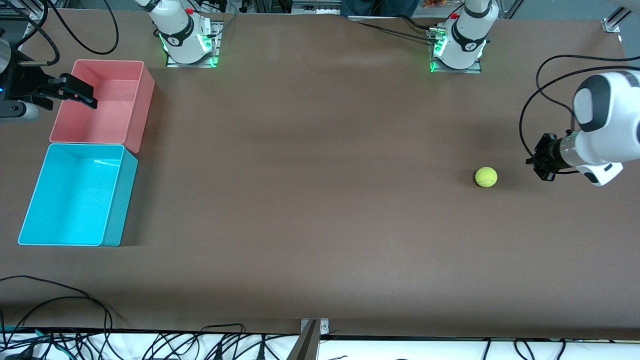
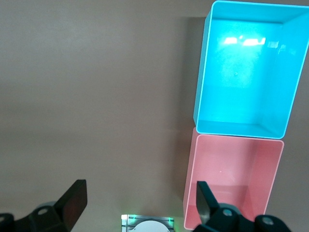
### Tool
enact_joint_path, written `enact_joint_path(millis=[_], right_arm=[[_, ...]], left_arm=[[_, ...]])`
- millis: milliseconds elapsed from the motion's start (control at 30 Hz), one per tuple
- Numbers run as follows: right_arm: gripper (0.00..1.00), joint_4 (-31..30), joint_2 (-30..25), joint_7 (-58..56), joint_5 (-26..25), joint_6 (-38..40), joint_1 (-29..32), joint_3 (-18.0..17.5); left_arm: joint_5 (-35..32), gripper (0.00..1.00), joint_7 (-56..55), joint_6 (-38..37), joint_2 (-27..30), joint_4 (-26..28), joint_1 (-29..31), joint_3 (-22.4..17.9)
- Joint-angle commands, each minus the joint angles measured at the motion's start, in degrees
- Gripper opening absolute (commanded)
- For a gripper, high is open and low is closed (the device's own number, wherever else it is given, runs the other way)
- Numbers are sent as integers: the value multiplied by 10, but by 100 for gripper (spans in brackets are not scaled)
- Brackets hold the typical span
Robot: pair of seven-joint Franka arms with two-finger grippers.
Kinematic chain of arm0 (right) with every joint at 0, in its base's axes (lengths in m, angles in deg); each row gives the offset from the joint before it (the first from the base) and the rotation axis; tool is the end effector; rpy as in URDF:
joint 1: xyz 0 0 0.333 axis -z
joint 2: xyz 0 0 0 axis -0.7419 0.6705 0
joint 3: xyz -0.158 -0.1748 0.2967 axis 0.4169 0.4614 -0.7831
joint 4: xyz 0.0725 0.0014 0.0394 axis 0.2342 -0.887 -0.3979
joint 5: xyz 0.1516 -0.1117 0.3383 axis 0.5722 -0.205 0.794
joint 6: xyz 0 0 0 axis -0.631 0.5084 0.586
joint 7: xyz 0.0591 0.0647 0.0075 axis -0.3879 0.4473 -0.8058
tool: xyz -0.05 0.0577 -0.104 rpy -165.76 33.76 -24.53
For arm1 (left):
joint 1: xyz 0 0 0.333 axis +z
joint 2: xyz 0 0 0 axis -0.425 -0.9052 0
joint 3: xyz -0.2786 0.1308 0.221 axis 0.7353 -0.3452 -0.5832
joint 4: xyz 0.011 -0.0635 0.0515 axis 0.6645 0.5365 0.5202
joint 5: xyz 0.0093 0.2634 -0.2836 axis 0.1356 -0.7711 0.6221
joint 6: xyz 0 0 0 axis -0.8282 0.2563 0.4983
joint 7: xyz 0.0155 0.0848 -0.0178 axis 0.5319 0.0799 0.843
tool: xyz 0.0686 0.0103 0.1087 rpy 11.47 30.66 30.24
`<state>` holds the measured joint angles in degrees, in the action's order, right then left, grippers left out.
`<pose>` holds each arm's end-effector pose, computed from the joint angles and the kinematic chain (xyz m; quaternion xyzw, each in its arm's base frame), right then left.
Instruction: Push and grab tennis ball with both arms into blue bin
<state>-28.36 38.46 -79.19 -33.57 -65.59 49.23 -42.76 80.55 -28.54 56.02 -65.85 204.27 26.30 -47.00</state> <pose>0.5327 0.0156 0.6572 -0.9980 -0.0243 0.0585 0.0010 0.5639 0.0806 0.3885 -0.7276 -0.6774 0.0776 0.0747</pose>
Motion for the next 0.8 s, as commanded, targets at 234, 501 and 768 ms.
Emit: enact_joint_path(millis=[234, 501, 768], right_arm=[[100, 14, 0, -6, 2, 15, -3, -1], [100, 14, 0, -5, 2, 16, -3, -4], [100, 15, 0, 0, 2, 16, -3, -5]], left_arm=[[-1, 0, -58, 193, -36, 113, 27, 2], [-5, 0, -66, 272, -90, 118, 27, 2], [-4, 0, -66, 294, -106, 119, 30, 3]])
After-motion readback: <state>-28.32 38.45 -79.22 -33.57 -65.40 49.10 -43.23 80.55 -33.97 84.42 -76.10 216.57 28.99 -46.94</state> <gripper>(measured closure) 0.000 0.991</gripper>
